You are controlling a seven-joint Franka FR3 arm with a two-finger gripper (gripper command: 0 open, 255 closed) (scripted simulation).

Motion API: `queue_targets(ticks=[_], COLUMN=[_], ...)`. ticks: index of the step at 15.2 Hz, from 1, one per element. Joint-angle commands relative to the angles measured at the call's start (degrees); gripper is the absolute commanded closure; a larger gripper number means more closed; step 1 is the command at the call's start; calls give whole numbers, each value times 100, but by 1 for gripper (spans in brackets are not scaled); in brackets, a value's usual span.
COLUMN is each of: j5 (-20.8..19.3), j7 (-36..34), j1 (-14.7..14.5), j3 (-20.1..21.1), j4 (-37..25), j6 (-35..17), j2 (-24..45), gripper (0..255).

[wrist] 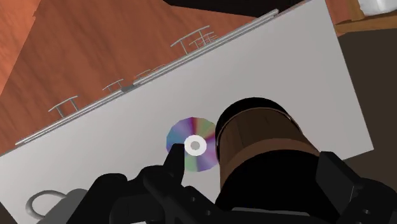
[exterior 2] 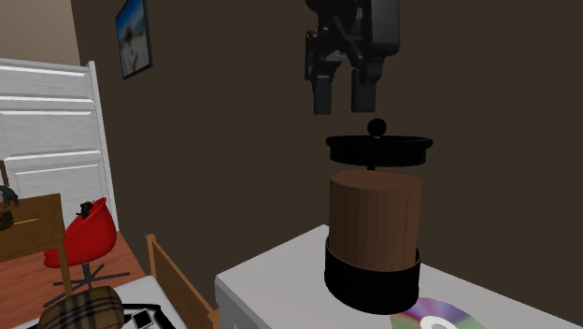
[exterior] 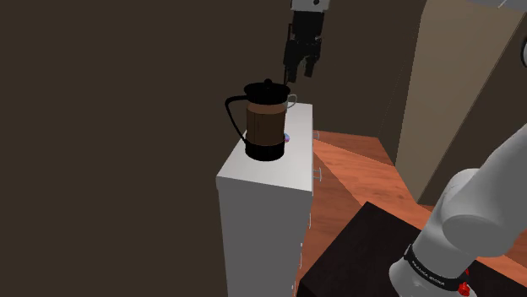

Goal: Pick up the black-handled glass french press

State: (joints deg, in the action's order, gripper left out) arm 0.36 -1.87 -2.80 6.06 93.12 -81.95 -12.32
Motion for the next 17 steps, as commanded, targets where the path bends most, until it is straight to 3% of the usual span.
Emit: queue_targets(ticks=[1,6,7,14,16,17], j5=[-31,-250,-264,-179,-179,-177], j7=[-104,-361,-371,-337,-337,-333], j1=[-56,-279,-299,-245,-246,-243], j3=[105,352,356,323,323,321], j4=[-616,-2730,-2843,-1615,-1614,-1603], j6=[168,878,920,130,130,127], j2=[468,1935,2009,1564,1564,1554], gripper=[0,0,0,0,0,255])
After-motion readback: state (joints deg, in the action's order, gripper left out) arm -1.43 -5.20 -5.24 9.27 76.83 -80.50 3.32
